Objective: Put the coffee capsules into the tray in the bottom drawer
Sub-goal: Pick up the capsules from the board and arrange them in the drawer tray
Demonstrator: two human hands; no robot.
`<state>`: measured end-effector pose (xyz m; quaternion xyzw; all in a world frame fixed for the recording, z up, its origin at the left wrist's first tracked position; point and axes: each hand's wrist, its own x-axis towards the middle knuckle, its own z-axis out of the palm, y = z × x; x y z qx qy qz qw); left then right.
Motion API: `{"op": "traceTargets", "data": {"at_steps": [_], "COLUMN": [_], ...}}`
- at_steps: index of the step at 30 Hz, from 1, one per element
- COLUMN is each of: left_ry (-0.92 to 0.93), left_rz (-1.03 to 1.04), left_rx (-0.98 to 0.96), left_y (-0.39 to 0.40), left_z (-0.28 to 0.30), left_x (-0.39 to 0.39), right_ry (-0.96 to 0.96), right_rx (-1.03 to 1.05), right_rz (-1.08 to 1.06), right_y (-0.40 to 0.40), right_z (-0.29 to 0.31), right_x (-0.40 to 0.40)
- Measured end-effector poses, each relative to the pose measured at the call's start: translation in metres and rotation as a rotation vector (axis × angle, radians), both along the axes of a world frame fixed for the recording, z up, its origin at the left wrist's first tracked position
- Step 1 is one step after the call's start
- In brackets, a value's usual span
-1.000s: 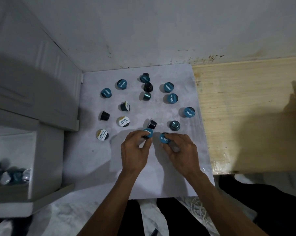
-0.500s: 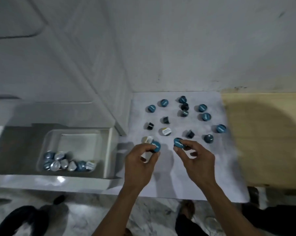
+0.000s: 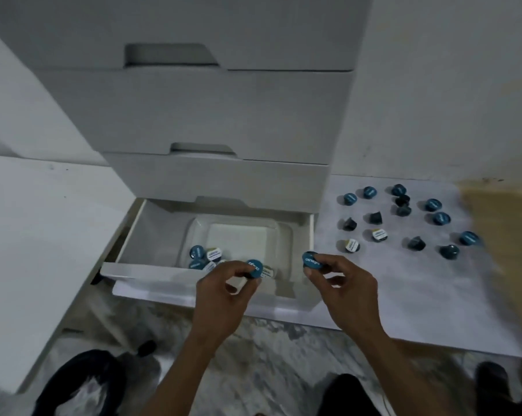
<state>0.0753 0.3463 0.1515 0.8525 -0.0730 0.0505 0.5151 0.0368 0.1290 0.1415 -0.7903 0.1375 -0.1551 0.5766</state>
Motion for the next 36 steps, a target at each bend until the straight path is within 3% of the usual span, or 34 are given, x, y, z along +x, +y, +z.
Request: {"op": "traceTargets", "data": {"at_steps": [6,12,24,36], "left_ry": [0.044,0.116,0.343,0.451], "left_rz": [-0.001,-0.050,-0.361,-0.395], "left_rx": [0.044,0.236,0.537,0.524], "left_y": [0.038,0.051,0.040,0.038], "left_z": [-0.004,-0.021,-0.064,-0.078], "left_x": [0.039,0.096,0.166,0.179], "right_ry": [0.056,0.109,0.397,0.497], "right_rx": [-0.032,-0.104,-0.374,-0.451], "right_rz": [0.112,0.221,0.504,0.565], "right_y": [0.033,0.046,0.065,0.072], "right_z": [-0.003,-0.024,-0.074,-0.089], "right_x": [0.040,0.095,0.156,0.167]}}
